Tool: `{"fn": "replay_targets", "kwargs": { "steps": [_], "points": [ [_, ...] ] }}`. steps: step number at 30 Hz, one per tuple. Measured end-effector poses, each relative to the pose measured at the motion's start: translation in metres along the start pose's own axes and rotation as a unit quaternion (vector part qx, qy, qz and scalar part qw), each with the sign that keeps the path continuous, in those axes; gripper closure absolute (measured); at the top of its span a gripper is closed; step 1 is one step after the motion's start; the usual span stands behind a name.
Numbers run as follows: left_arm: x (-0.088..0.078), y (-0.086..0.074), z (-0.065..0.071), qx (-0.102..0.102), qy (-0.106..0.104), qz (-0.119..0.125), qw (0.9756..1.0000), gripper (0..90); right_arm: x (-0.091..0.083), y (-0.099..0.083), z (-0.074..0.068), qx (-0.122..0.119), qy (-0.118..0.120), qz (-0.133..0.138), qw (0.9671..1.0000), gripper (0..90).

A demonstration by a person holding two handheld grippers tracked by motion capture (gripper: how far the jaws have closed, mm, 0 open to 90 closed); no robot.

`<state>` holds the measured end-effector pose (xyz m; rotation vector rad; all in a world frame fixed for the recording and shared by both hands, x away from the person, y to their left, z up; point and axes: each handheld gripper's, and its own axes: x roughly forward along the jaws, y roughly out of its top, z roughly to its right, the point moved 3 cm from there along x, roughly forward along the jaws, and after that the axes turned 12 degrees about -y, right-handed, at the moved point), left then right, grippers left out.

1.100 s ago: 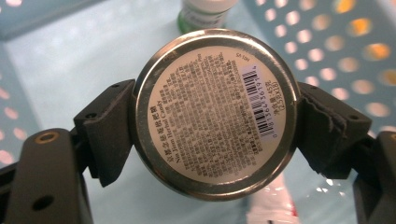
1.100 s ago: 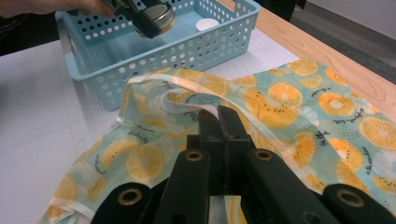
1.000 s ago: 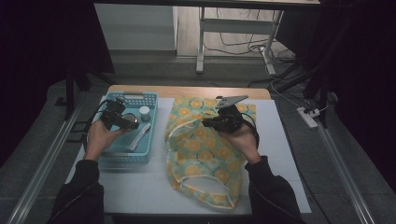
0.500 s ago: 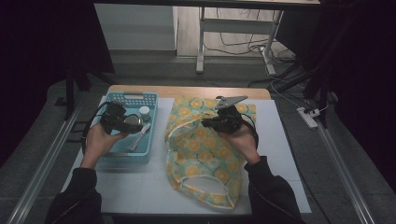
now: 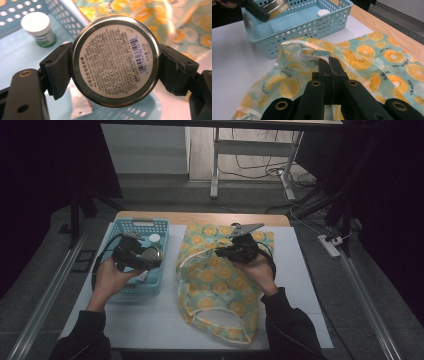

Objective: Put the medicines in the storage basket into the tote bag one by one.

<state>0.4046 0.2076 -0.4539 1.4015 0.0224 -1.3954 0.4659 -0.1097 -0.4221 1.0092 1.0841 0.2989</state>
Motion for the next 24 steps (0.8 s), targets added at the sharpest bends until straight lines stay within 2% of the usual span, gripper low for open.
{"fn": "replay_targets", "kwargs": {
  "steps": [5,7,9,12,14,20,24],
  "points": [
    [0.004,0.001,0.015,0.013,-0.012,0.001,0.9998,20.4,0.000,0.002,-0.004,-0.006,0.002,0.000,1.0000,90.0],
    [0.006,0.002,0.022,0.018,-0.024,0.003,0.9996,20.4,0.000,0.002,-0.005,-0.006,0.002,0.001,1.0000,90.0],
    [0.007,0.002,0.027,0.026,-0.021,0.000,0.9994,20.5,0.001,0.002,-0.004,-0.008,0.000,-0.001,1.0000,90.0],
    [0.010,0.002,0.037,0.031,-0.037,0.005,0.9988,20.4,0.003,0.000,-0.001,-0.002,-0.001,-0.004,1.0000,90.0],
    [0.014,0.001,0.043,0.037,-0.047,0.004,0.9982,20.4,0.004,-0.001,-0.001,-0.003,-0.002,-0.005,1.0000,90.0],
    [0.027,0.003,0.061,0.058,-0.061,-0.006,0.9965,20.4,0.007,-0.002,-0.002,-0.007,-0.003,-0.010,0.9999,90.0],
    [0.038,0.006,0.073,0.071,-0.074,-0.018,0.9946,20.4,0.007,-0.002,-0.003,-0.005,-0.004,-0.010,0.9999,90.0]
  ]
}}
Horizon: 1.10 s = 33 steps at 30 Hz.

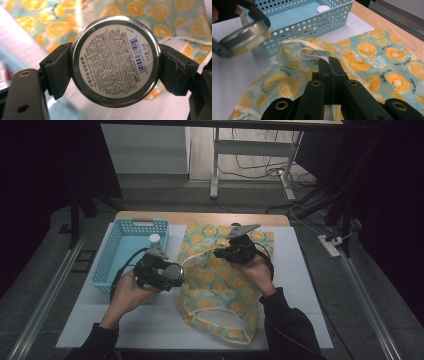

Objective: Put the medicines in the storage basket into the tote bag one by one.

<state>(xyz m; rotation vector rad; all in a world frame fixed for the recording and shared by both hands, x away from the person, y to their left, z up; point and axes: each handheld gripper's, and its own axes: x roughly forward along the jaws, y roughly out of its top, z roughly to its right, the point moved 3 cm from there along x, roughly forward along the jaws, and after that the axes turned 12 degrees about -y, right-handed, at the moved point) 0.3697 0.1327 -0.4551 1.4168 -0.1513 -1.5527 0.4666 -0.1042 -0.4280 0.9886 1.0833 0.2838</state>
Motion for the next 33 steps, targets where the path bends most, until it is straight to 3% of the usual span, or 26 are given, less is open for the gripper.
{"fn": "replay_targets", "kwargs": {
  "steps": [6,19,33],
  "points": [
    [0.021,0.011,0.012,0.021,-0.015,-0.010,0.9996,20.4,0.002,0.000,-0.001,0.000,0.001,-0.002,1.0000,90.0],
    [0.061,0.023,0.020,0.042,-0.040,-0.025,0.9980,20.4,0.002,0.000,0.002,0.006,-0.001,0.002,1.0000,90.0],
    [0.094,0.040,0.016,0.054,-0.034,-0.034,0.9974,20.3,-0.001,0.002,0.002,0.010,-0.008,0.007,0.9999,90.0]
  ]
}}
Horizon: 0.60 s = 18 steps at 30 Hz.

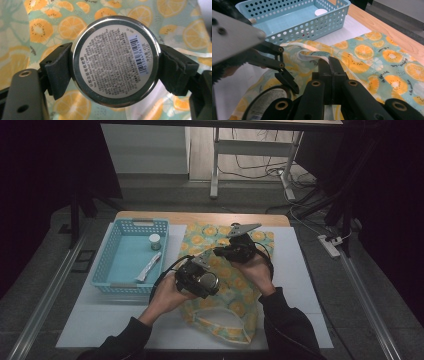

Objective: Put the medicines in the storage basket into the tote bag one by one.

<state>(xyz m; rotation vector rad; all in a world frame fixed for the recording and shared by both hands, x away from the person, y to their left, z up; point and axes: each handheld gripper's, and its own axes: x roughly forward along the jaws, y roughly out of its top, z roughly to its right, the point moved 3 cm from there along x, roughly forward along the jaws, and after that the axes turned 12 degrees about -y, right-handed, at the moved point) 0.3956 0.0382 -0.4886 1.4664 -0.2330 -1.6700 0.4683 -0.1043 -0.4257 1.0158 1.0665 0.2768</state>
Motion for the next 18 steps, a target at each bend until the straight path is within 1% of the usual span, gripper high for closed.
{"fn": "replay_targets", "kwargs": {
  "steps": [2,5,6,7,10,11,13,18],
  "points": [
    [0.004,0.000,-0.002,-0.002,0.000,-0.001,1.0000,20.3,-0.001,0.000,0.000,-0.001,0.000,0.002,1.0000,90.0],
    [0.010,0.000,-0.005,0.000,0.006,-0.006,1.0000,20.3,-0.002,0.001,0.000,-0.002,-0.001,0.005,1.0000,90.0],
    [0.011,0.000,-0.007,-0.002,0.008,-0.005,1.0000,20.3,-0.002,0.001,0.001,-0.001,-0.003,0.004,1.0000,90.0],
    [0.013,-0.001,-0.008,-0.005,0.011,-0.003,0.9999,20.3,-0.002,0.000,0.002,0.005,0.000,0.005,1.0000,90.0],
    [0.018,-0.002,-0.014,-0.015,0.013,0.003,0.9998,20.3,0.000,-0.002,0.004,0.004,0.000,0.002,1.0000,90.0],
    [0.019,-0.003,-0.016,-0.014,0.018,0.001,0.9997,20.3,0.001,-0.002,0.004,0.005,0.000,0.001,1.0000,90.0],
    [0.022,-0.004,-0.019,-0.018,0.023,0.001,0.9996,20.3,0.002,-0.002,0.004,0.005,0.001,0.000,1.0000,90.0],
    [0.026,-0.004,-0.029,-0.025,0.053,-0.004,0.9983,20.3,0.002,-0.002,0.002,0.003,0.000,0.000,1.0000,90.0]
  ]
}}
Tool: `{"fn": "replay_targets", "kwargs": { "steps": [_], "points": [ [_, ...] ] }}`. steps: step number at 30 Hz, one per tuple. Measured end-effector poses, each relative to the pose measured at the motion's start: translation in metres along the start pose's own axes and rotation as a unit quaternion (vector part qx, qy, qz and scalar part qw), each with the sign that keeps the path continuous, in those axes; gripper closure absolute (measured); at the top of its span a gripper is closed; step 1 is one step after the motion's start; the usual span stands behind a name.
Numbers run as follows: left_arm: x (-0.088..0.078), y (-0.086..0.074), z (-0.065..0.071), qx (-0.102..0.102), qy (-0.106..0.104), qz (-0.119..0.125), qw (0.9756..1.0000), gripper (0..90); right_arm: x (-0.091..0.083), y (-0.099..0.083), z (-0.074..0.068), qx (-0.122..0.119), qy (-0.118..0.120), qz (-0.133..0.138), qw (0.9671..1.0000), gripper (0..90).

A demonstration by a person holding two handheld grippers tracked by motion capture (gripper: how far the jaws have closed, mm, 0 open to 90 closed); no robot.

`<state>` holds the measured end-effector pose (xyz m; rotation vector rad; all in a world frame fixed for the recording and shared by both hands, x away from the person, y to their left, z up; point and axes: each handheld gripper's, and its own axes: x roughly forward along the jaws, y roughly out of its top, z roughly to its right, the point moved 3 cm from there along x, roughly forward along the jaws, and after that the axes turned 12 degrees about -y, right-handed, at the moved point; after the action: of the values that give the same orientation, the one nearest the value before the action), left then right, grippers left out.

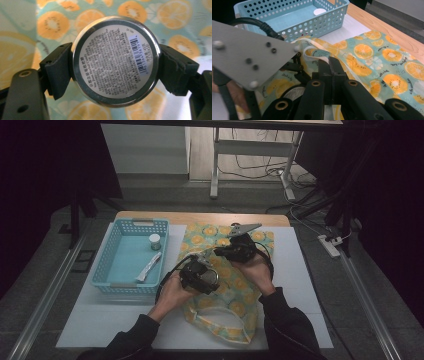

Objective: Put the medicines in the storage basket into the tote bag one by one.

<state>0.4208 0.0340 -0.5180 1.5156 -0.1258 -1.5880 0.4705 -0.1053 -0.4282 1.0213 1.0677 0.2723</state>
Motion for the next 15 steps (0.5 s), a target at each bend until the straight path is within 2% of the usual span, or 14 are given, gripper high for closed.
{"fn": "replay_targets", "kwargs": {
  "steps": [3,5,11,15],
  "points": [
    [0.004,0.000,-0.006,-0.009,0.007,0.002,0.9999,20.3,0.000,-0.001,0.000,-0.001,0.000,-0.002,1.0000,90.0],
    [0.007,0.001,-0.009,-0.009,0.019,0.001,0.9998,20.2,0.001,-0.001,-0.001,-0.001,0.000,-0.002,1.0000,90.0],
    [0.014,0.000,-0.019,-0.033,0.024,0.008,0.9991,20.2,0.003,-0.002,-0.001,-0.002,-0.003,-0.006,1.0000,90.0],
    [0.019,0.002,-0.021,-0.033,0.028,0.005,0.9990,20.1,0.004,-0.003,-0.001,-0.004,-0.004,-0.009,0.9999,90.0]
  ]
}}
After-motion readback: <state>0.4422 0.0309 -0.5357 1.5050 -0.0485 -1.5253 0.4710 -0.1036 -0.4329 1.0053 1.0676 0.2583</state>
